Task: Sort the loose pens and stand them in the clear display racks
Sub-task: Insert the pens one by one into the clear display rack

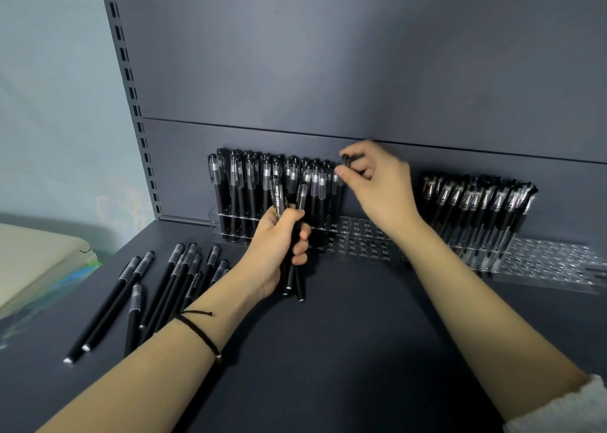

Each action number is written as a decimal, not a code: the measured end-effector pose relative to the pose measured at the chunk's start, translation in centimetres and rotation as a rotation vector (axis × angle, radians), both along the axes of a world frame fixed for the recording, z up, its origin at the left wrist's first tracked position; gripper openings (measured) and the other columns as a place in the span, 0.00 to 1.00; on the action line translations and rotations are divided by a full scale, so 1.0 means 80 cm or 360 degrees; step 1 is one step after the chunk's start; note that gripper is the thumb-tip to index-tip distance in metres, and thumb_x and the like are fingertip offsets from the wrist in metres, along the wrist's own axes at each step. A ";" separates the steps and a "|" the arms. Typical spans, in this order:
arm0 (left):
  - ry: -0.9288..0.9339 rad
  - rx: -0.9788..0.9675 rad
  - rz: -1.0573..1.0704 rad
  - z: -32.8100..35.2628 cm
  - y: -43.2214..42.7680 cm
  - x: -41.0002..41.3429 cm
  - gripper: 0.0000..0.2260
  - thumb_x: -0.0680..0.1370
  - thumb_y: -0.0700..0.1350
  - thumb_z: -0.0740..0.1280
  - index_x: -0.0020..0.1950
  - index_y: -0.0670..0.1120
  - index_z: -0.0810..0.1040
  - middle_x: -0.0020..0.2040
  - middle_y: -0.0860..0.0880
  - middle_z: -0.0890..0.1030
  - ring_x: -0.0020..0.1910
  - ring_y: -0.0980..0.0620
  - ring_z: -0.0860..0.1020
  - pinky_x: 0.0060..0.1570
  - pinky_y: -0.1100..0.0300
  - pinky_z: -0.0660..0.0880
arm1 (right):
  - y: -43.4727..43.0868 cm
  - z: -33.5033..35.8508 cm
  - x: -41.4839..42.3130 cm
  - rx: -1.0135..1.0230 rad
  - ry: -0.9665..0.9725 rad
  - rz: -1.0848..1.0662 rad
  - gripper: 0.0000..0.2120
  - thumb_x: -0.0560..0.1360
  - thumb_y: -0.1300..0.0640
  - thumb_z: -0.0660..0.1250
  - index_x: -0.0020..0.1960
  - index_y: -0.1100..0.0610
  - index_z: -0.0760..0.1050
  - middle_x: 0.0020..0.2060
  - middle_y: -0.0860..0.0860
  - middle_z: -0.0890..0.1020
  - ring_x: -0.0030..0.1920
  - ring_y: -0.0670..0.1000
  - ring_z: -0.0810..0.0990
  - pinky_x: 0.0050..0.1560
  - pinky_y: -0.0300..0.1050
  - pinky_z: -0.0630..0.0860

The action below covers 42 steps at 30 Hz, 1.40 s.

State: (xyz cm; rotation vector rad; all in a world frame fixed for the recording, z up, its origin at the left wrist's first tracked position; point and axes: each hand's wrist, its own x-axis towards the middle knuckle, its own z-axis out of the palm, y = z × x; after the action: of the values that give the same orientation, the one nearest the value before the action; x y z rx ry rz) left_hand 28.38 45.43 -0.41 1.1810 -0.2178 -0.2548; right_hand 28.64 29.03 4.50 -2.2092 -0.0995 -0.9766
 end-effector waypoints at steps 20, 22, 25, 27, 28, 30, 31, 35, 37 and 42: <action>-0.0261 0.0003 -0.0126 0.004 0.000 -0.012 0.10 0.83 0.50 0.58 0.58 0.43 0.68 0.44 0.45 0.86 0.24 0.54 0.74 0.21 0.65 0.66 | 0.015 0.034 -0.022 0.0954 0.0439 0.0667 0.03 0.79 0.61 0.65 0.46 0.59 0.77 0.38 0.52 0.81 0.25 0.44 0.73 0.20 0.34 0.62; -0.0237 0.0038 -0.0043 0.002 0.000 -0.008 0.11 0.83 0.52 0.57 0.55 0.44 0.65 0.37 0.46 0.84 0.20 0.54 0.70 0.20 0.65 0.62 | 0.007 0.040 -0.019 0.1026 0.0189 0.0470 0.05 0.80 0.61 0.64 0.45 0.56 0.75 0.36 0.50 0.80 0.22 0.43 0.69 0.21 0.34 0.61; -0.0187 0.0045 0.0009 -0.003 0.002 -0.001 0.12 0.83 0.54 0.56 0.59 0.47 0.61 0.32 0.48 0.79 0.20 0.56 0.64 0.21 0.66 0.58 | -0.008 0.033 -0.014 0.0724 -0.0038 0.0181 0.07 0.79 0.58 0.65 0.43 0.49 0.73 0.36 0.47 0.79 0.24 0.41 0.69 0.29 0.35 0.68; -0.0095 -0.0002 -0.0014 -0.003 0.002 0.001 0.16 0.84 0.53 0.56 0.67 0.48 0.59 0.31 0.48 0.78 0.20 0.56 0.63 0.21 0.67 0.58 | -0.014 0.023 -0.012 0.0459 -0.0062 0.0082 0.06 0.79 0.56 0.66 0.45 0.47 0.73 0.38 0.46 0.80 0.29 0.40 0.72 0.38 0.39 0.71; -0.0067 -0.0007 -0.0025 -0.003 0.001 0.001 0.17 0.84 0.52 0.56 0.69 0.47 0.58 0.31 0.48 0.77 0.20 0.56 0.63 0.21 0.67 0.57 | -0.016 0.019 -0.011 0.0382 -0.0057 0.0067 0.05 0.78 0.56 0.66 0.46 0.47 0.73 0.39 0.46 0.81 0.30 0.39 0.73 0.41 0.40 0.71; -0.0076 0.0017 -0.0061 -0.004 0.000 0.000 0.12 0.84 0.51 0.56 0.65 0.47 0.62 0.30 0.48 0.77 0.20 0.56 0.63 0.21 0.66 0.56 | -0.017 0.014 -0.010 0.0370 -0.0075 0.0081 0.04 0.78 0.56 0.67 0.46 0.48 0.73 0.39 0.46 0.81 0.29 0.38 0.73 0.42 0.40 0.71; -0.0093 0.0030 -0.0074 -0.004 -0.001 -0.001 0.09 0.84 0.50 0.56 0.61 0.48 0.63 0.30 0.49 0.77 0.20 0.56 0.63 0.21 0.66 0.56 | -0.018 0.013 -0.009 0.0382 -0.0085 0.0089 0.05 0.78 0.56 0.67 0.45 0.48 0.73 0.38 0.45 0.81 0.28 0.37 0.73 0.42 0.40 0.71; -0.0156 0.0089 -0.0060 -0.005 -0.003 -0.004 0.10 0.83 0.51 0.59 0.56 0.47 0.62 0.32 0.49 0.77 0.23 0.56 0.64 0.20 0.66 0.58 | -0.011 0.010 -0.010 0.0129 0.0065 0.0103 0.08 0.77 0.56 0.68 0.41 0.47 0.73 0.37 0.43 0.81 0.27 0.36 0.74 0.42 0.40 0.74; -0.0180 0.0106 -0.0039 -0.005 -0.004 -0.004 0.10 0.82 0.50 0.60 0.57 0.48 0.62 0.32 0.49 0.75 0.24 0.56 0.63 0.20 0.66 0.58 | -0.006 0.005 -0.011 -0.0029 0.0216 0.0102 0.04 0.76 0.55 0.70 0.43 0.49 0.75 0.41 0.45 0.83 0.27 0.35 0.75 0.41 0.37 0.75; -0.0190 0.0024 -0.0024 -0.002 -0.003 -0.003 0.04 0.82 0.41 0.59 0.49 0.44 0.66 0.33 0.48 0.73 0.25 0.56 0.63 0.21 0.66 0.58 | -0.012 0.001 -0.012 -0.0341 0.0607 0.0037 0.10 0.71 0.45 0.74 0.37 0.50 0.80 0.36 0.44 0.82 0.42 0.45 0.80 0.51 0.49 0.78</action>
State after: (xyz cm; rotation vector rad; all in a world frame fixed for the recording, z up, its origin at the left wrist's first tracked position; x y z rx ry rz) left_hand 28.13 45.16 -0.57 1.2114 -0.3298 -0.1993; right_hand 27.66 28.08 4.56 -2.5457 -0.0554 -0.5368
